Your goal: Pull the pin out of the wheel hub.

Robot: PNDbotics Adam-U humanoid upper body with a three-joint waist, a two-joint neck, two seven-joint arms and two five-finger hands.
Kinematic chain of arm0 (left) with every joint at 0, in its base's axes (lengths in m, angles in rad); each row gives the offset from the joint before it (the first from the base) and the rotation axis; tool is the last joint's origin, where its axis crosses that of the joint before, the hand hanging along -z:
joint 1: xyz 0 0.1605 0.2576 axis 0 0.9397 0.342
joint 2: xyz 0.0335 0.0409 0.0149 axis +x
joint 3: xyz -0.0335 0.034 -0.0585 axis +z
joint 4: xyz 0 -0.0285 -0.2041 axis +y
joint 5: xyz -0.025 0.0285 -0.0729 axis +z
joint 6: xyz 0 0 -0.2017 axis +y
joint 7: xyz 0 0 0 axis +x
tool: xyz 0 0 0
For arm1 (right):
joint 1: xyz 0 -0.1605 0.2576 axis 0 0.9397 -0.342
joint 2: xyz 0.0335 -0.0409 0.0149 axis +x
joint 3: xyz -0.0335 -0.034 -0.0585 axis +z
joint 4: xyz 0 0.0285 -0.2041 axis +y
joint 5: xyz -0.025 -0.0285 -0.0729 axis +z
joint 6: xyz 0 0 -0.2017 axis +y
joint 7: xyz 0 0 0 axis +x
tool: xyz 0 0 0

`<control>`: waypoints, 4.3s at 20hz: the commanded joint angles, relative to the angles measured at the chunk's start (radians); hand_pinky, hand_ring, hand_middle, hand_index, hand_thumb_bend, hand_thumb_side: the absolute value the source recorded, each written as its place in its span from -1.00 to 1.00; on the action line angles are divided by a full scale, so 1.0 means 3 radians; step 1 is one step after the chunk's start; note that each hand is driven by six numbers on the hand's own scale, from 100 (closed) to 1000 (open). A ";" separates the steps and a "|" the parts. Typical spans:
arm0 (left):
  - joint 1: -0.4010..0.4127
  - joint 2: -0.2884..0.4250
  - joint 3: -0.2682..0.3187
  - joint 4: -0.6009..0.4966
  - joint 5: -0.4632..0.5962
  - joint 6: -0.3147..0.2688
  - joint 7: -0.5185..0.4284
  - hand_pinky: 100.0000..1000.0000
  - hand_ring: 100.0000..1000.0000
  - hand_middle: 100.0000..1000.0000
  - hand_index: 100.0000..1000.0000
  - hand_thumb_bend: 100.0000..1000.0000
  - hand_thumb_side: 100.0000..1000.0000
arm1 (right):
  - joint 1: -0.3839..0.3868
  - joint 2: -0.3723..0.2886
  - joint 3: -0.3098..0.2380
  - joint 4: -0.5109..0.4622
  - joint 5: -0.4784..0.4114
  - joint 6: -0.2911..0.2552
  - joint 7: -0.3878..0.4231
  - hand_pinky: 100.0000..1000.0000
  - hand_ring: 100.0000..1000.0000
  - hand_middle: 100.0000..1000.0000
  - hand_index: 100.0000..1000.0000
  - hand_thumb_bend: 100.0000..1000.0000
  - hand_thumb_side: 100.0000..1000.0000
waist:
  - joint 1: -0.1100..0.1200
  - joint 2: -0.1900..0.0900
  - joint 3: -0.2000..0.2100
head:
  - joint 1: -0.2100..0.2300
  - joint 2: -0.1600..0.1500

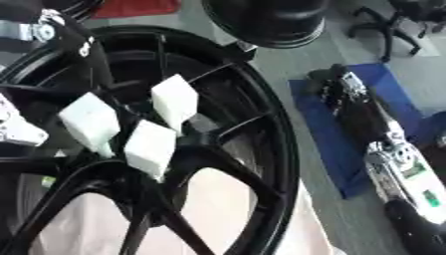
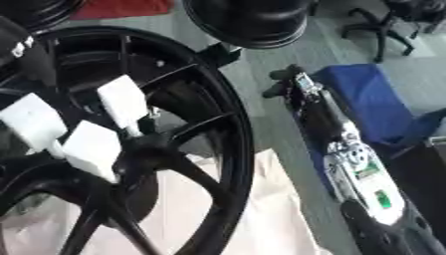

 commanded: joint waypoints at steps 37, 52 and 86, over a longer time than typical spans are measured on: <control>-0.0005 0.0160 0.0001 0.0100 -0.0021 0.0102 0.0004 0.70 0.46 0.44 0.56 -0.20 -0.60 | 0.0003 0.0003 -0.0003 -0.0054 0.0036 0.0034 0.0040 1.00 0.27 -0.08 0.35 -1.00 0.57 | 0.0080 -0.0029 -0.0030 | 0.0034 -0.0032; -0.0007 0.0149 0.0035 0.0104 0.0109 0.0111 0.0004 0.68 0.37 0.30 0.49 -0.34 -0.69 | 0.0005 0.0024 -0.0006 -0.0040 0.0038 0.0051 0.0042 1.00 0.27 -0.08 0.35 -1.00 0.58 | 0.0092 -0.0039 -0.0032 | 0.0042 -0.0051; -0.0035 0.0278 0.0306 0.0020 0.0406 0.0388 0.0004 0.44 -0.18 -0.54 -0.33 -0.69 -1.00 | 0.0093 0.0030 -0.0045 -0.0007 0.0017 0.0095 -0.0035 1.00 0.26 -0.09 0.34 -1.00 0.59 | 0.0127 -0.0137 0.0061 | 0.0003 0.0071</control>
